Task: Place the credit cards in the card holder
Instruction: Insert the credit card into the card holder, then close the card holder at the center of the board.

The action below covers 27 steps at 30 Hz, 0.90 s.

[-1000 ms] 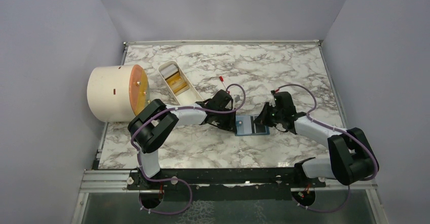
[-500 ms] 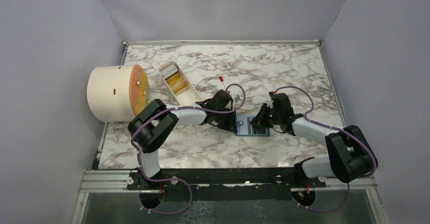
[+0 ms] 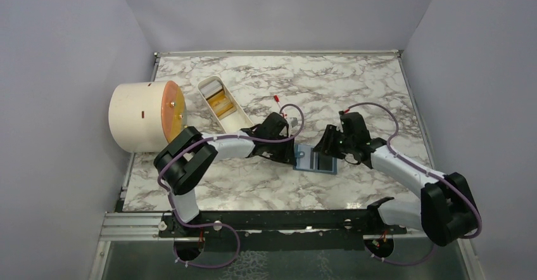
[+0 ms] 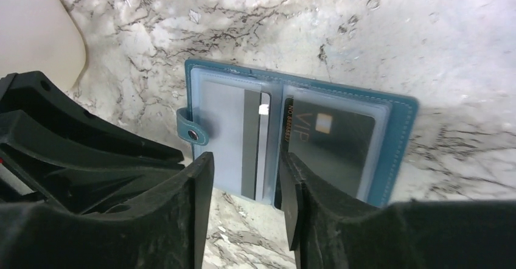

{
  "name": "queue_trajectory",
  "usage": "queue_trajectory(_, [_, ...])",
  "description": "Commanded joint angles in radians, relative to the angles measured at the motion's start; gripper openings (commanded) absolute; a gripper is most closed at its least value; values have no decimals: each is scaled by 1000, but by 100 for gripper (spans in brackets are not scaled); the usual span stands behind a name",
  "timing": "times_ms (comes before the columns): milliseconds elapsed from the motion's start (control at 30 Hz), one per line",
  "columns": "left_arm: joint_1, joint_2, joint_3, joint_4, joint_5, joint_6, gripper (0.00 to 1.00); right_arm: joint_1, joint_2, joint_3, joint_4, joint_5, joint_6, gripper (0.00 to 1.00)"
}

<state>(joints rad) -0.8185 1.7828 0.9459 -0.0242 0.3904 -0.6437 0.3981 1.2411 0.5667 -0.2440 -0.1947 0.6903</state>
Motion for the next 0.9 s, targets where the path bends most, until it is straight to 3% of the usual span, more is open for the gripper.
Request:
queue_trajectory(0, [1,-73,2,1,-37,22,26,2,-79,56,-156,135,-36,48])
queue_trajectory(200, [1,-61,44,-21,-57,82,43,1,-97,73,-232,212,-19,76])
queue_trajectory(333, [1,-51,59,-17,-52,97,50,1,-77,59,-243,217,1,88])
queue_trajectory(467, [-1,-44,69,-16,-63,120,60,-1,-98,30,-243,236,17,93])
queue_trajectory(867, [-31,42,149,-52,-147,155,63,-1,-153,-110,-128,145,92,93])
